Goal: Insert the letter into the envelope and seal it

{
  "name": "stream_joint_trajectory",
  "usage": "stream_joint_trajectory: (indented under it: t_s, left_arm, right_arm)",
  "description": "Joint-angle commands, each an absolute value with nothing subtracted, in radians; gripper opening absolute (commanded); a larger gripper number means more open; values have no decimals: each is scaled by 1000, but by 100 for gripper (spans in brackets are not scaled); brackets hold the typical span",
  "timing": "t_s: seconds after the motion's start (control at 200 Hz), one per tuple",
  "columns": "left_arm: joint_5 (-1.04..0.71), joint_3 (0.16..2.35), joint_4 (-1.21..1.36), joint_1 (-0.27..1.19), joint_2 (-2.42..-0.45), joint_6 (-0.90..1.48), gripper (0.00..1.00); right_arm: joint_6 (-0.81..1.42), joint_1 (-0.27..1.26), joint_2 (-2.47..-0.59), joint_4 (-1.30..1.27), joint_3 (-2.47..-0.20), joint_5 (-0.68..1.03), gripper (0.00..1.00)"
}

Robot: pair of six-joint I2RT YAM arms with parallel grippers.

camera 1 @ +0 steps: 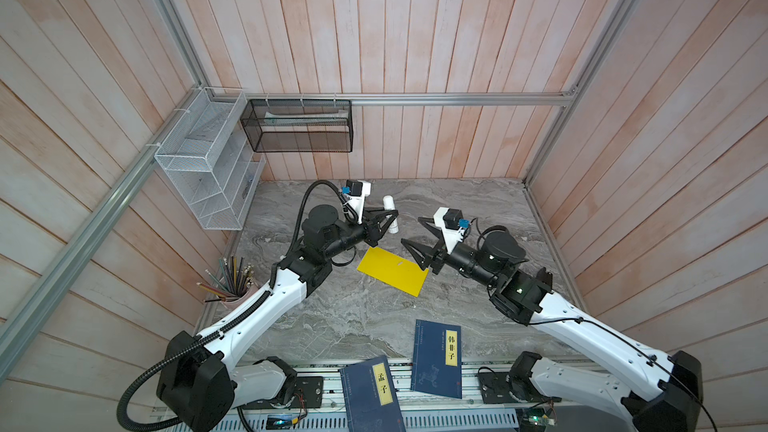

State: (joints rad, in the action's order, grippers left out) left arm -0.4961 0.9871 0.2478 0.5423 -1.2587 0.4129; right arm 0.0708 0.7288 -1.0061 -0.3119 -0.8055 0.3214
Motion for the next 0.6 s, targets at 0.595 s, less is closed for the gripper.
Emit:
stream_joint_trajectory:
  t_s: [0.595]
  left_arm:
    - [-981,968,594,530,-1338,583,0]
  right_arm:
    - [441,594,-1129,-766,-667,923,65]
